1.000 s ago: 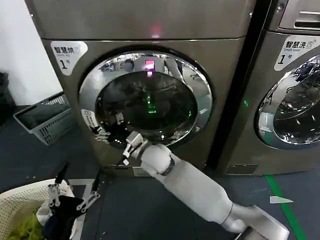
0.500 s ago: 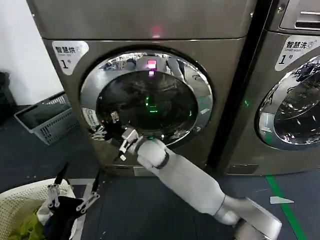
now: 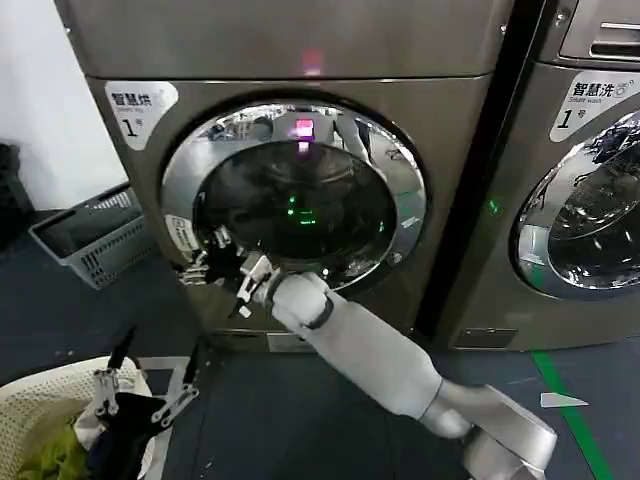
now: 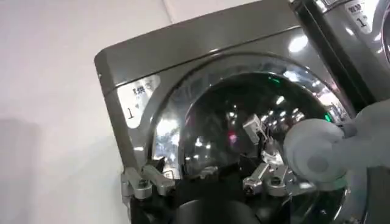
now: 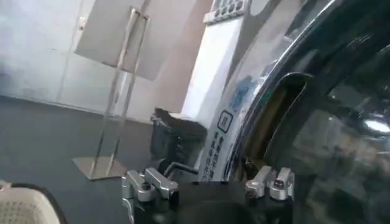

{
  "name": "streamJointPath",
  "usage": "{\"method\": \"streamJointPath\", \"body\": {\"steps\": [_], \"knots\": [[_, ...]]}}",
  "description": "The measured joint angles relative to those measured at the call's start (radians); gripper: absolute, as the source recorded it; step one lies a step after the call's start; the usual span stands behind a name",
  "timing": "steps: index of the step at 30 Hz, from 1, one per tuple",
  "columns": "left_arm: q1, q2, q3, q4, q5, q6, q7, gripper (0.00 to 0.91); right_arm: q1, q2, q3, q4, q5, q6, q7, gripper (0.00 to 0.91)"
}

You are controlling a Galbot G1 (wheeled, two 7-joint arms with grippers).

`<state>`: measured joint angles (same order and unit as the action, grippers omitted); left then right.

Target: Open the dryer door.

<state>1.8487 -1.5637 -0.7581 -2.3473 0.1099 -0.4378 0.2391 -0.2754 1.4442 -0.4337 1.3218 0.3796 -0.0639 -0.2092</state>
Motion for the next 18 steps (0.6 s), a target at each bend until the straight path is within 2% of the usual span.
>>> {"method": "streamJointPath", "body": {"steps": [9,18], "knots": [[-0.007,0.002,-0.017,0.009,-0.007,0.000,0.000,0.907,0.011,-0.033,-0.021,0.026,0.054,0.031,-0.127,0.907],[-0.016,0.011,-0.061,0.012,-0.036,0.006,0.002,0.907,0.014,-0.051,-0.035,0.054,0.080,0.036,-0.188,0.907]]}}
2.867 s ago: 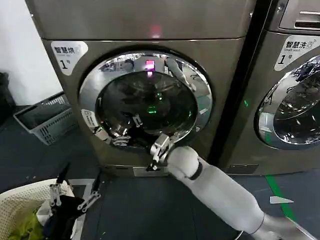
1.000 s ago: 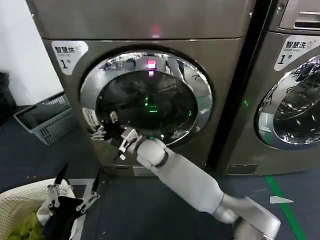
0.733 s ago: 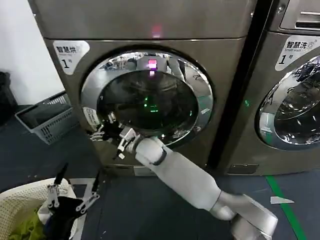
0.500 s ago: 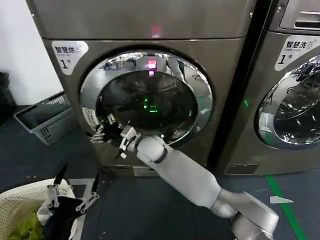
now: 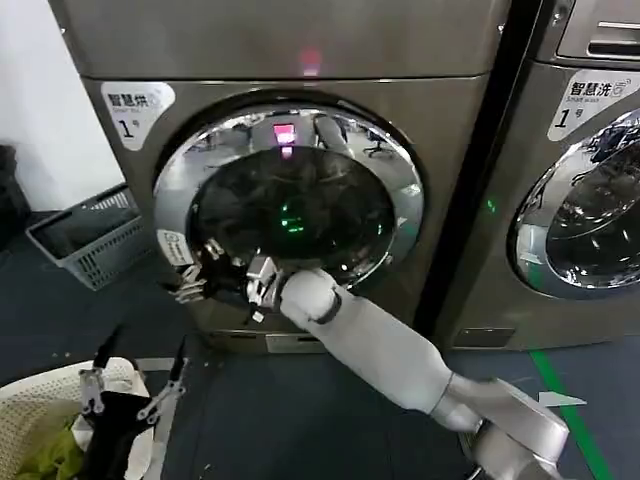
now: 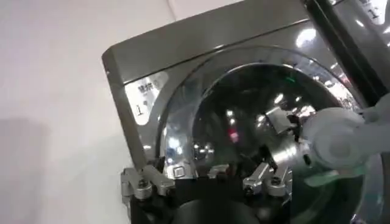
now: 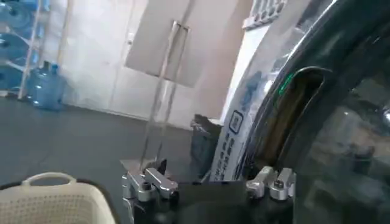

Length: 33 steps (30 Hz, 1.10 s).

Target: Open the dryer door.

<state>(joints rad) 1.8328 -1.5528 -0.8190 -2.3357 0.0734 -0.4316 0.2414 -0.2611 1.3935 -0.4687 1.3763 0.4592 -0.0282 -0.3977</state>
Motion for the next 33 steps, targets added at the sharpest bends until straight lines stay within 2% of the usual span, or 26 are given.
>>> {"method": "streamJointPath", "body": {"steps": [9,25,33], "knots": [[-0.024,0.012,-0.063,0.020,-0.058,0.023,0.028,0.907,-0.001,-0.049,-0.011,0.078,0.051,-0.012,-0.050,0.907],[-0.091,0.060,-0.258,0.071,-0.201,0.067,0.067,0.907,-0.004,-0.147,-0.040,0.224,0.124,-0.025,-0.129,0.907],[-0.115,0.083,-0.278,0.084,-0.220,0.075,0.087,0.907,-0.009,-0.227,-0.034,0.291,0.184,-0.018,-0.202,0.907]]}}
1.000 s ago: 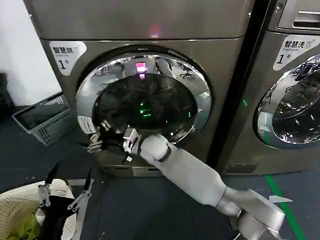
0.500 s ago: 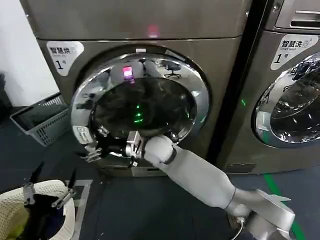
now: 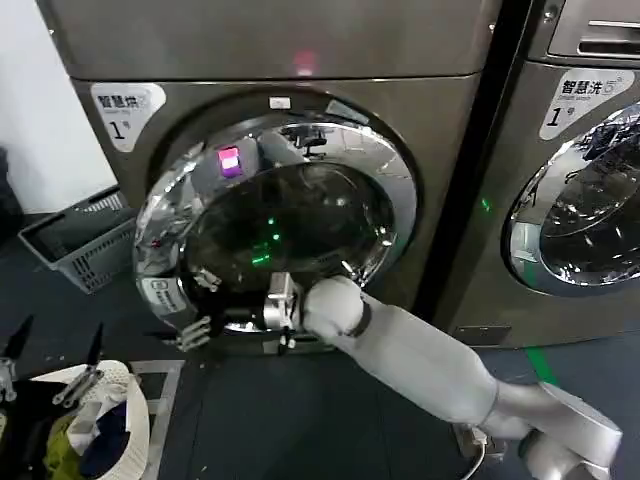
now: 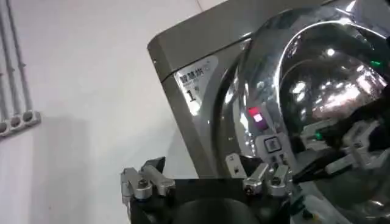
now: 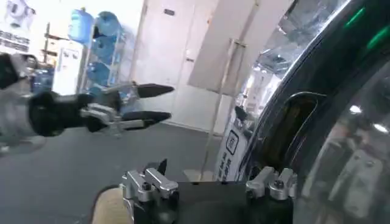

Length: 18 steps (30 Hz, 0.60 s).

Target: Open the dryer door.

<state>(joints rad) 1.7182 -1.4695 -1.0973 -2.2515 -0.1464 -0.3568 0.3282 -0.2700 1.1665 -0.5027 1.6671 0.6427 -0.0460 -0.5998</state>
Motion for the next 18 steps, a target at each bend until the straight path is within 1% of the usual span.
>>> {"method": "streamJointPath", "body": {"steps": [5,13,18], "knots": [[-0.029,0.014,0.013,0.014,0.000,0.009,0.008,0.907,-0.006,-0.069,0.016,0.047,0.032,0.015,-0.062,0.907],[-0.052,0.036,0.021,0.022,-0.010,0.018,0.019,0.907,-0.020,-0.147,0.042,0.084,0.042,0.023,-0.177,0.907],[-0.058,0.062,0.037,0.026,-0.009,0.018,0.026,0.907,-0.032,-0.176,0.049,0.103,0.042,0.029,-0.257,0.907]]}}
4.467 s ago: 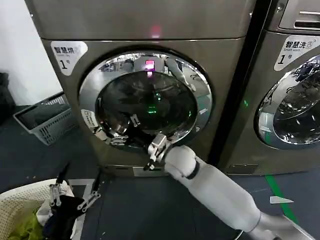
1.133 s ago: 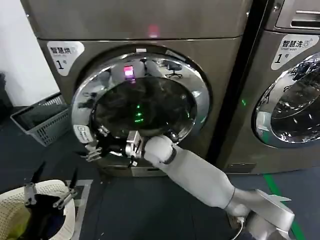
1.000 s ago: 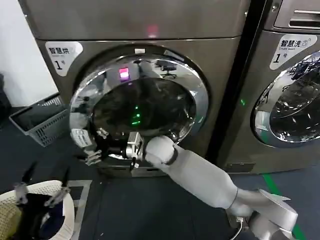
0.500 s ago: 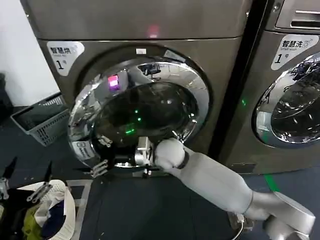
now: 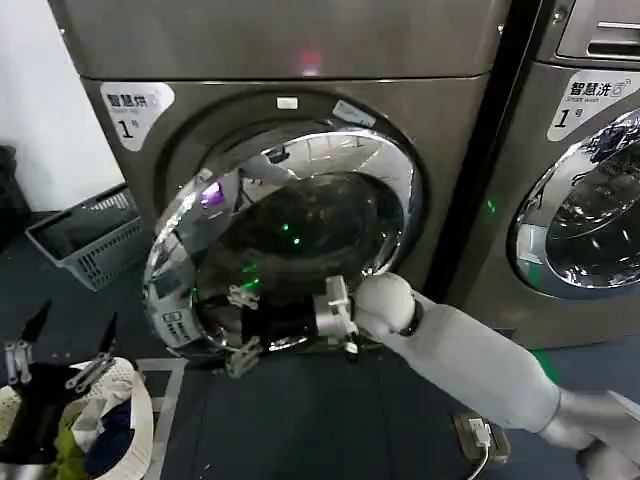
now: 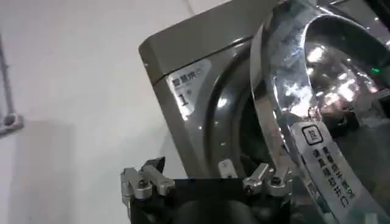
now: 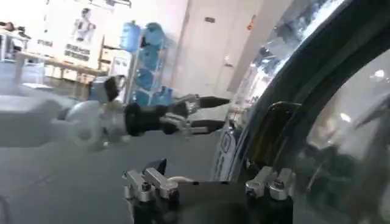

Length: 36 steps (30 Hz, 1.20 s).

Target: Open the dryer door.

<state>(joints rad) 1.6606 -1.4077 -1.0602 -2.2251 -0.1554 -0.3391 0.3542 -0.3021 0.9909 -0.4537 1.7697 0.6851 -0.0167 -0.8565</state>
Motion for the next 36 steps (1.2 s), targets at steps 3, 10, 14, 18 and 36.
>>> {"method": "streamJointPath", "body": {"steps": [3,10,14,18,36], "knots": [[-0.012,0.016,0.000,0.005,0.000,0.003,0.000,0.907,-0.004,-0.010,0.002,0.010,0.000,0.010,-0.031,0.907],[-0.033,0.045,0.001,0.031,0.000,0.004,-0.001,0.907,-0.026,-0.048,0.020,0.023,0.011,0.032,-0.120,0.907],[-0.044,0.076,0.021,0.044,0.002,-0.001,0.009,0.907,-0.038,-0.070,0.037,0.024,0.032,0.042,-0.178,0.907],[-0.040,0.125,0.067,0.041,0.021,-0.014,0.037,0.907,-0.050,-0.093,0.071,0.020,0.071,0.048,-0.222,0.907],[-0.089,0.285,0.292,0.032,0.028,-0.046,0.128,0.907,-0.474,-0.316,0.642,0.157,0.107,0.070,-0.197,0.907]]}}
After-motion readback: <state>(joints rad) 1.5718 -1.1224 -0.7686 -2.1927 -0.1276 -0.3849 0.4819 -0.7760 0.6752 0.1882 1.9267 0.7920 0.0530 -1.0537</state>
